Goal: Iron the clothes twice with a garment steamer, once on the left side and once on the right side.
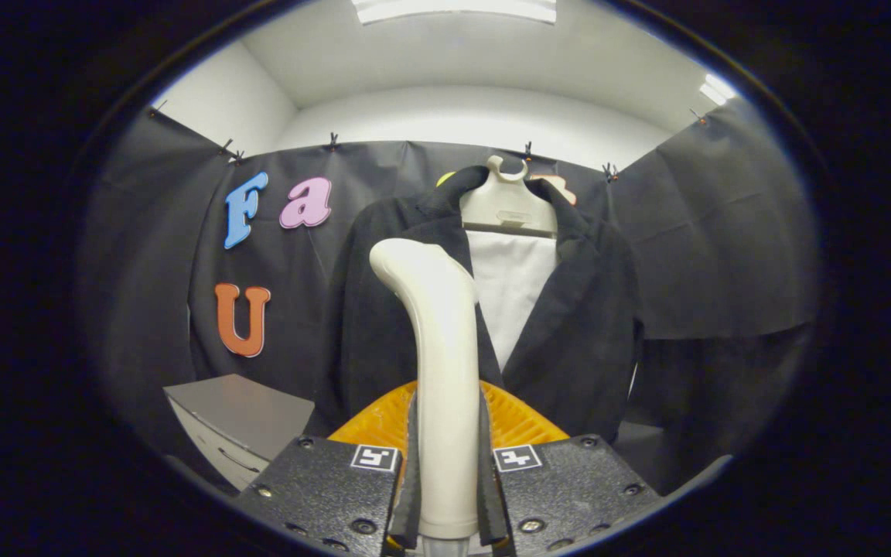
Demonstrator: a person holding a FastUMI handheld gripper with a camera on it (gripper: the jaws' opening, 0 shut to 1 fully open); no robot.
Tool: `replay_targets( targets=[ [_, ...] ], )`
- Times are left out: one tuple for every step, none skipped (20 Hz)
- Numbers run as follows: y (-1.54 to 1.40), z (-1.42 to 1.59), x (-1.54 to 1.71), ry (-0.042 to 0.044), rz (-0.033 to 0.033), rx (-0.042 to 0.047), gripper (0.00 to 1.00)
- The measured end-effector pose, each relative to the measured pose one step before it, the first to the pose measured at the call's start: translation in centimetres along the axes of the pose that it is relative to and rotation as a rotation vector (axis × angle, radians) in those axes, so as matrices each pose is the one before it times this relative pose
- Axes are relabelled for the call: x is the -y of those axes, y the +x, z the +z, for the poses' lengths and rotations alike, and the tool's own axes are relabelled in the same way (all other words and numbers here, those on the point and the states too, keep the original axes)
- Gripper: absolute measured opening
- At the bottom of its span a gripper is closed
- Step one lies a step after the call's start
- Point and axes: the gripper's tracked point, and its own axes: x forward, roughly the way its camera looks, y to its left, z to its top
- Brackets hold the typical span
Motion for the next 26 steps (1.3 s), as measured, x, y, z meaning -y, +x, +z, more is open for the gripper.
replay_targets(
  targets=[
    [-0.113,-0.859,0.144,-0.00586,-0.00392,-0.01567,0.32],
    [-0.248,-0.706,0.142,0.00124,-0.0002,-0.0154,0.32],
    [-0.37,-0.589,0.102,0.00416,0.00259,-0.01228,0.32],
    [-0.181,-0.662,-0.007,0.00441,0.00149,-0.01086,0.32],
    [-0.183,-0.412,0.177,0.00198,-0.00174,-0.01008,0.32],
    [0.094,-0.471,-0.005,-0.0004,-0.00128,-0.00687,0.32],
    [-0.218,-0.508,0.092,-0.00239,-0.00065,-0.00597,0.32],
    [-0.319,-0.669,0.122,-0.00272,0.00056,-0.00729,0.32],
    [-0.347,-0.799,0.22,-0.00567,-0.00039,-0.01199,0.32],
    [-0.099,-0.894,-0.005,-0.00899,0.00212,-0.01255,0.32],
    [-0.231,-0.767,0.093,-0.00734,0.00031,-0.01176,0.32],
    [0.037,-0.649,-0.074,-0.00869,-0.00014,-0.01299,0.32],
    [-0.129,-0.705,0.015,-0.00538,0.00375,-0.01306,0.32],
    [-0.31,-0.679,0.055,-0.00343,0.00677,-0.00983,0.32],
    [-0.136,-0.72,0.001,-0.00373,0.00372,-0.01456,0.32],
    [0.126,-0.839,-0.032,0.00256,0.00345,-0.02156,0.32],
    [-0.039,-0.936,0.109,0.00535,0.00291,-0.02187,0.32],
    [0.043,-0.971,-0.055,-0.002,0.00099,-0.01962,0.32],
    [-0.001,-0.906,0.147,-0.00779,-0.00432,-0.01674,0.32],
    [0.053,-0.874,0.16,-0.00908,-0.00483,-0.01555,0.32],
    [-0.1,-0.929,0.195,0.00071,-0.00409,-0.02213,0.32],
    [0.008,-1.174,0.129,0.01201,-0.00511,-0.03216,0.32],
    [-0.033,-1.312,0.095,0.00551,-0.00525,-0.03429,0.32],
    [-0.022,-1.321,-0.111,-0.00324,0.00024,-0.02824,0.32],
    [-0.221,-1.124,0.068,-0.00625,0.00083,-0.01617,0.32],
    [0.263,-0.801,0.02,-0.0099,-0.00297,-0.01236,0.32]
  ],
)
